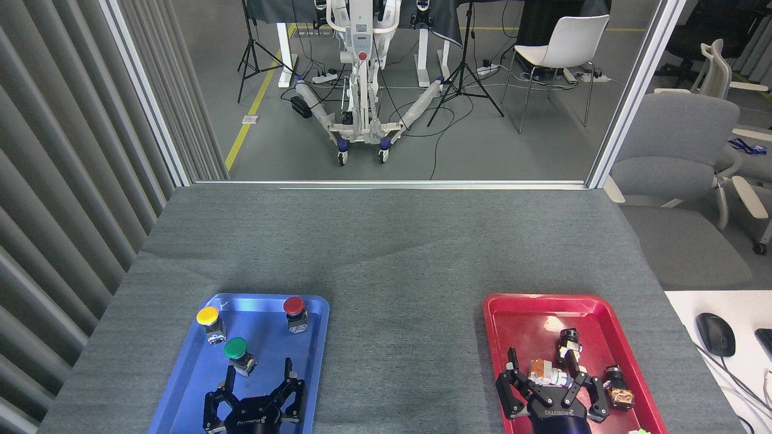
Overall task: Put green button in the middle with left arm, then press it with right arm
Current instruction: 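Lower the left gripper onto the green button in the blue tray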
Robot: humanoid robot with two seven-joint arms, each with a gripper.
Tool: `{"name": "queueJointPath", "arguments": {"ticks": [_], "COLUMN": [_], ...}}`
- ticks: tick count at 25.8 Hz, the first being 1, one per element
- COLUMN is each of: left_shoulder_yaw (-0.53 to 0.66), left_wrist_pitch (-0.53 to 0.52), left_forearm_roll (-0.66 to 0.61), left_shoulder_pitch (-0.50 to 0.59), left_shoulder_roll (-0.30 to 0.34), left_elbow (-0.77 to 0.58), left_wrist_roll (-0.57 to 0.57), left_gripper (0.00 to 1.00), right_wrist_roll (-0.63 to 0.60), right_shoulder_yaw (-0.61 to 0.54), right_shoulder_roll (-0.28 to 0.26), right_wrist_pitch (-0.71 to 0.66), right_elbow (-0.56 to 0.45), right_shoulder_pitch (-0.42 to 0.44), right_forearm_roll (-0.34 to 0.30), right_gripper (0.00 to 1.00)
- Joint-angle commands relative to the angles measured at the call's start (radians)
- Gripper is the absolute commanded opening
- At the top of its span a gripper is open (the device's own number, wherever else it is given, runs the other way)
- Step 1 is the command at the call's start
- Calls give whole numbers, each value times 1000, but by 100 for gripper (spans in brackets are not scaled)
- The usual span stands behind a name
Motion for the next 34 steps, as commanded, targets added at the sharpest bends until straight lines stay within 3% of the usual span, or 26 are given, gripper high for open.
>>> {"name": "queueJointPath", "arguments": {"ticks": [1,24,26,28,34], "left_shoulder_yaw": [-1,48,51,55,58], "left_wrist_pitch": [27,50,50,50,52], "left_forearm_roll": [-2,82,85,85,85], "left_shoulder_pitch": [-29,-191,-197,-203,-217], "left_shoulder_roll": [-8,5,5,5,5], "left_elbow": [49,291,294,305,327], "left_wrist_roll": [6,33,35,33,32], "left_gripper": [98,97,95,86,79], "right_wrist_roll": [7,-1,-1,-1,-3], "right_shoulder_yaw": [-1,3,3,3,1], "right_shoulder_roll": [-1,-19,-22,-28,-39], "right_wrist_pitch": [-1,3,2,2,-1], "right_elbow": [0,0,0,0,0], "right_shoulder_pitch": [0,2,2,2,18], "right_forearm_roll": [0,0,0,0,-3], "right_gripper": [100,100,100,100,100]}}
